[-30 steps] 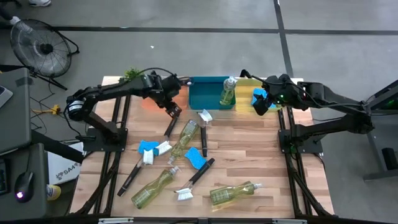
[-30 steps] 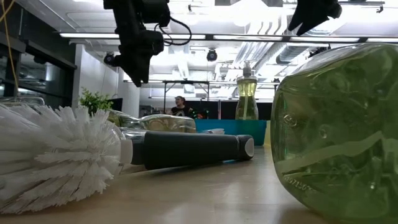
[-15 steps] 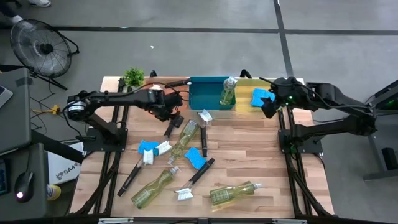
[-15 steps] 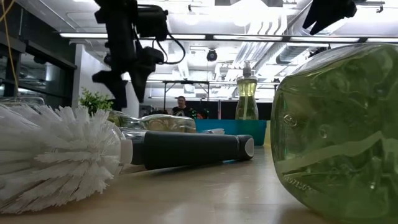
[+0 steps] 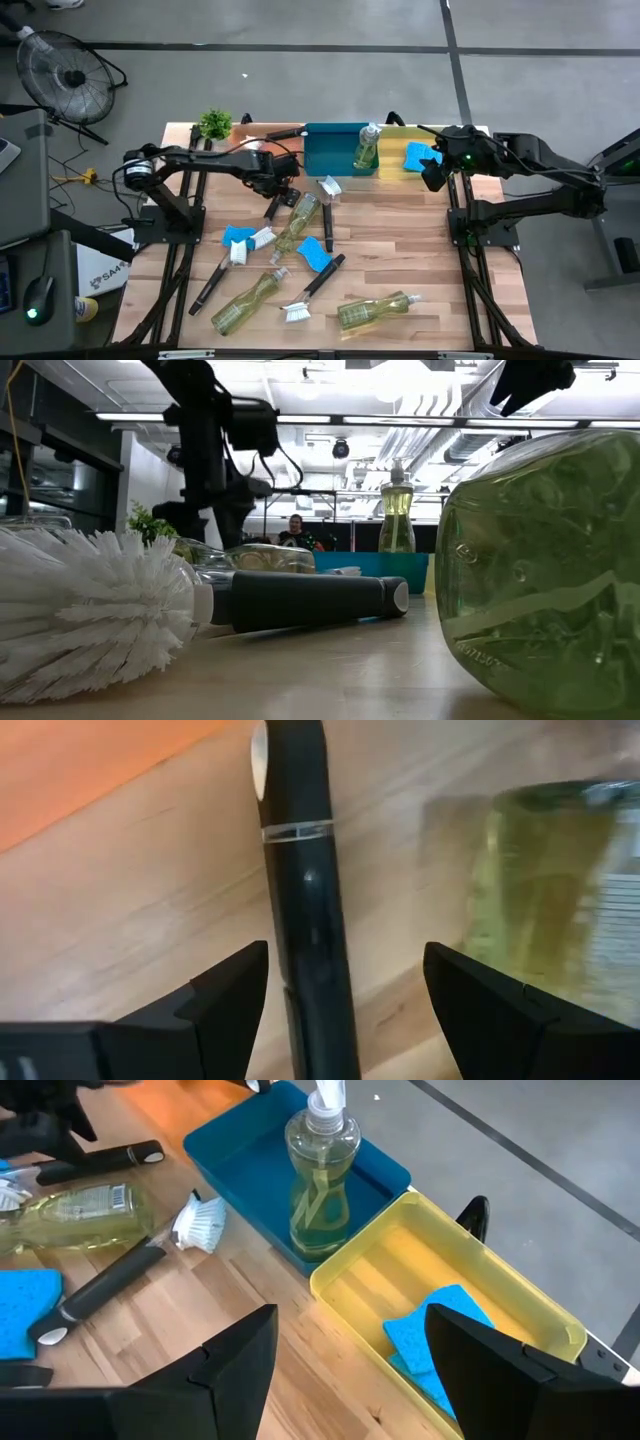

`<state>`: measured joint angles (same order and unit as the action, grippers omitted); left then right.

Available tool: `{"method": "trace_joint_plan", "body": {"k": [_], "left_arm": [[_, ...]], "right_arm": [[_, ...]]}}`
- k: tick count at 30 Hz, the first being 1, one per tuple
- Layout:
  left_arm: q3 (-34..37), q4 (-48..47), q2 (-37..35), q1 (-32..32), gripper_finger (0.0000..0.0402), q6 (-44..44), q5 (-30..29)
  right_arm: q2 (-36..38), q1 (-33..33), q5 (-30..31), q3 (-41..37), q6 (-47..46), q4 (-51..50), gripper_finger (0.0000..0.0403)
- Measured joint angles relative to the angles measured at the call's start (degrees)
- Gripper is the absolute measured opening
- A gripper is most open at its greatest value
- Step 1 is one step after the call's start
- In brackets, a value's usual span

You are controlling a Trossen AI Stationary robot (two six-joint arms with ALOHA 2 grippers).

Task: Pick & Place Kitchen Sink Supplies
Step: Put the cleaning brush into the orange bin

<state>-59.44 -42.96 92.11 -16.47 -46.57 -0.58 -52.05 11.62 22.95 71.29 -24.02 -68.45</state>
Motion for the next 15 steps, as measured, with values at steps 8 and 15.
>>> {"method": "trace_joint_plan", "body": {"k": [8,15], "left_arm": [[0.0,-0.4,5.9,0.0,0.0263,-0.2,-0.4],[0.0,-0.6,7.3,0.0,0.0240,0.2,0.9]], "right_arm": [[0.0,0.0,-0.7,0.0,-0.5,0.0,0.0248],[0.0,0.0,-0.7,0.0,-1.1,0.0,0.0248]]}}
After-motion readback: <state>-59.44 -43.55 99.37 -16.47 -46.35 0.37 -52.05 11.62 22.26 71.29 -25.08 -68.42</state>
